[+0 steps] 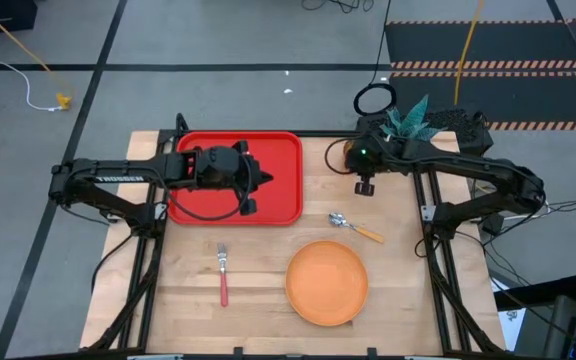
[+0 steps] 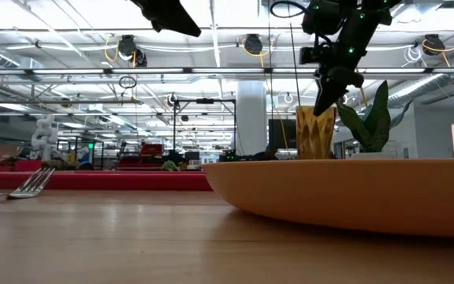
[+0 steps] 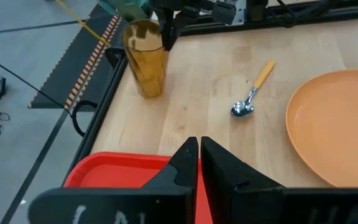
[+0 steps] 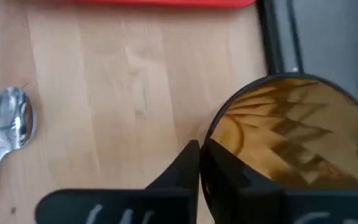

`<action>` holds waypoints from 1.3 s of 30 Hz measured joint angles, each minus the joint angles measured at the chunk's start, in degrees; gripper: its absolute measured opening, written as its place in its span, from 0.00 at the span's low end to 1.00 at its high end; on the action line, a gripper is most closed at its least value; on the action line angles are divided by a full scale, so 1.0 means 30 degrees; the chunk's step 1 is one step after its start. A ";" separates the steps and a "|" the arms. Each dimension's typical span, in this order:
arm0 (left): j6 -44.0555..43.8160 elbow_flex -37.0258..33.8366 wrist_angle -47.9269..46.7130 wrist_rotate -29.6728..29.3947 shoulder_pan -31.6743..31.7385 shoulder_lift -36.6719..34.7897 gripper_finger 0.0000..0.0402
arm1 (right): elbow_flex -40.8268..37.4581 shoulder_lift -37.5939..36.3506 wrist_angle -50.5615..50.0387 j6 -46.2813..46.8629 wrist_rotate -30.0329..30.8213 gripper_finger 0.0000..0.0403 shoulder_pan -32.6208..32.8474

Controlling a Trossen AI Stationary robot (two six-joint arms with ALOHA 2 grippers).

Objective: Pick and place plate/cup/fork/spoon on tray
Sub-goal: Put the brown cup on the red tray

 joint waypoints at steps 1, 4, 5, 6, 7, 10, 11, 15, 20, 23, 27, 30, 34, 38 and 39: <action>-0.0018 0.0000 0.0074 0.0000 0.0002 0.0000 0.06 | 0.0000 -0.0079 0.0080 0.0031 -0.0024 0.03 0.0115; -0.0016 0.0000 0.0266 0.0000 -0.0002 0.0000 0.06 | 0.0000 -0.0444 0.0314 0.0246 -0.0030 0.01 0.0676; -0.0016 0.0000 0.0290 0.0000 -0.0016 0.0000 0.06 | 0.0000 -0.0638 0.0507 0.0388 -0.0057 0.01 0.0935; -0.0016 0.0000 0.0290 0.0000 -0.0016 0.0000 0.06 | 0.0000 -0.0842 0.0686 0.0564 -0.0061 0.01 0.1181; -0.0016 0.0000 0.0284 0.0000 -0.0016 0.0005 0.06 | 0.0000 -0.1044 0.0799 0.0743 -0.0035 0.01 0.1442; 0.0049 0.0000 0.0381 0.0004 -0.0016 0.0342 0.06 | 0.0000 -0.1565 0.1165 0.1370 -0.0037 0.01 0.2286; 0.0141 -0.0010 0.0270 0.0010 -0.0016 0.0423 0.06 | 0.0000 -0.1723 0.1452 0.1548 -0.0022 0.00 0.2568; 0.0593 0.0036 0.1049 0.0015 -0.0016 0.1193 0.13 | 0.0000 -0.2219 0.2422 0.2056 -0.0066 0.00 0.3574; 0.1014 -0.0003 0.1893 0.0066 0.0145 0.2433 0.31 | 0.0000 -0.2353 0.3390 0.2071 -0.0068 0.00 0.4499; 0.1055 0.0000 0.2800 0.0044 0.0384 0.3123 0.42 | -0.0140 -0.2401 0.4187 0.2071 -0.0047 0.00 0.4676; 0.1193 -0.0007 0.3642 0.0093 0.0753 0.4022 0.56 | -0.1426 -0.2749 0.6359 0.1839 -0.0045 0.00 0.4728; 0.1427 -0.0007 0.4190 0.0148 0.1005 0.4817 0.66 | -0.2715 -0.3118 0.8727 0.1185 -0.0144 0.00 0.4714; 0.1373 -0.0009 0.5446 0.0159 0.1494 0.5849 0.78 | -0.4344 -0.3349 1.1420 0.0672 -0.1914 0.00 0.4286; 0.0763 -0.0007 0.7317 0.0126 0.1888 0.6308 0.91 | -0.4973 -0.3362 1.2236 0.0475 -0.3101 0.00 0.3827; 0.0656 -0.0007 0.7618 0.0158 0.1908 0.6481 0.94 | -0.4998 -0.3362 1.2215 0.0475 -0.3075 0.00 0.3740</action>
